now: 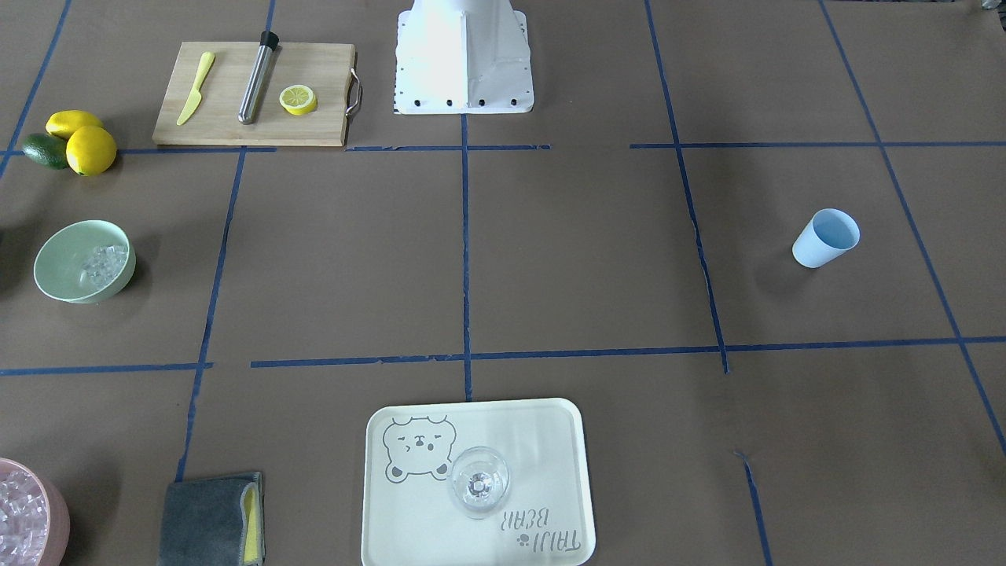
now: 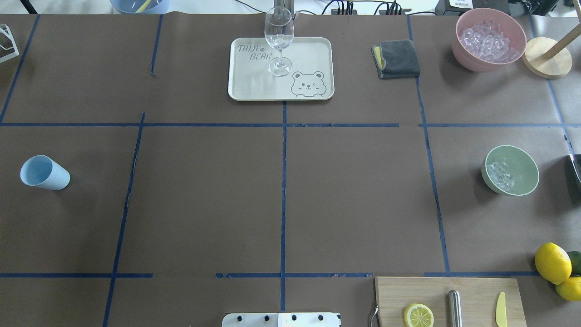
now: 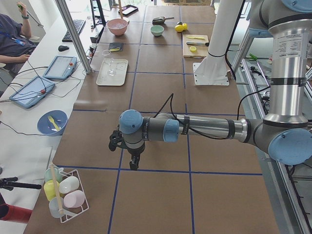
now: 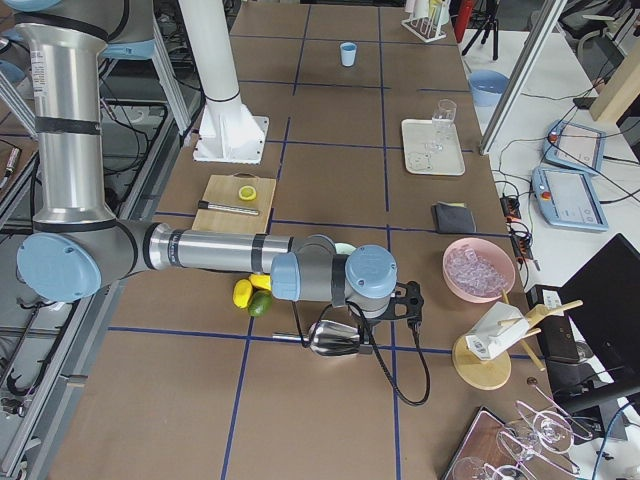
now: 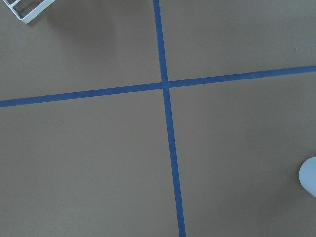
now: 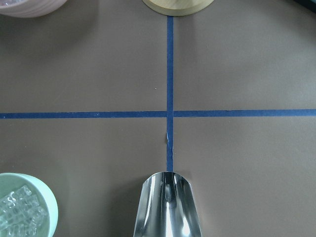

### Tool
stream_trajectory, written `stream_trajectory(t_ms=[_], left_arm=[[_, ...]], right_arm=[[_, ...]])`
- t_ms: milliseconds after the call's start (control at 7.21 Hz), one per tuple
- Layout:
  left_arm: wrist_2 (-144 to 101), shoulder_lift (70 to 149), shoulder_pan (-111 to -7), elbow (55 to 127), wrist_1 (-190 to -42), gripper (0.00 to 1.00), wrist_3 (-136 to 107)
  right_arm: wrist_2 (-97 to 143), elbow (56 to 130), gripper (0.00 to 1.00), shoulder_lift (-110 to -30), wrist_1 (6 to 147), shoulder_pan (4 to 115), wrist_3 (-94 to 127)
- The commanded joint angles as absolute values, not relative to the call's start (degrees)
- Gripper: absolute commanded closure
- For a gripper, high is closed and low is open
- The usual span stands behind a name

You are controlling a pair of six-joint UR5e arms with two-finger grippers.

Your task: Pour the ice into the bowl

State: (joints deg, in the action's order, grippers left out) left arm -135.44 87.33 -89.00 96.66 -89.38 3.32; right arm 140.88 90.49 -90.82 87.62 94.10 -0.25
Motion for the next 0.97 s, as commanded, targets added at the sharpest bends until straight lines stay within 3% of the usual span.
stream_trajectory(t_ms=[0,832], left_arm=[[-135.4,87.6,-89.1,96.5,-89.4,0.00,3.3],[-135.5,87.8,-89.1,96.5,-89.4,0.00,3.3]], right_arm=[[140.8,90.5,0.00,-90.9,87.6,94.1,-0.2],[138.3,90.8,0.00,-91.0,87.6,94.0,-0.3]])
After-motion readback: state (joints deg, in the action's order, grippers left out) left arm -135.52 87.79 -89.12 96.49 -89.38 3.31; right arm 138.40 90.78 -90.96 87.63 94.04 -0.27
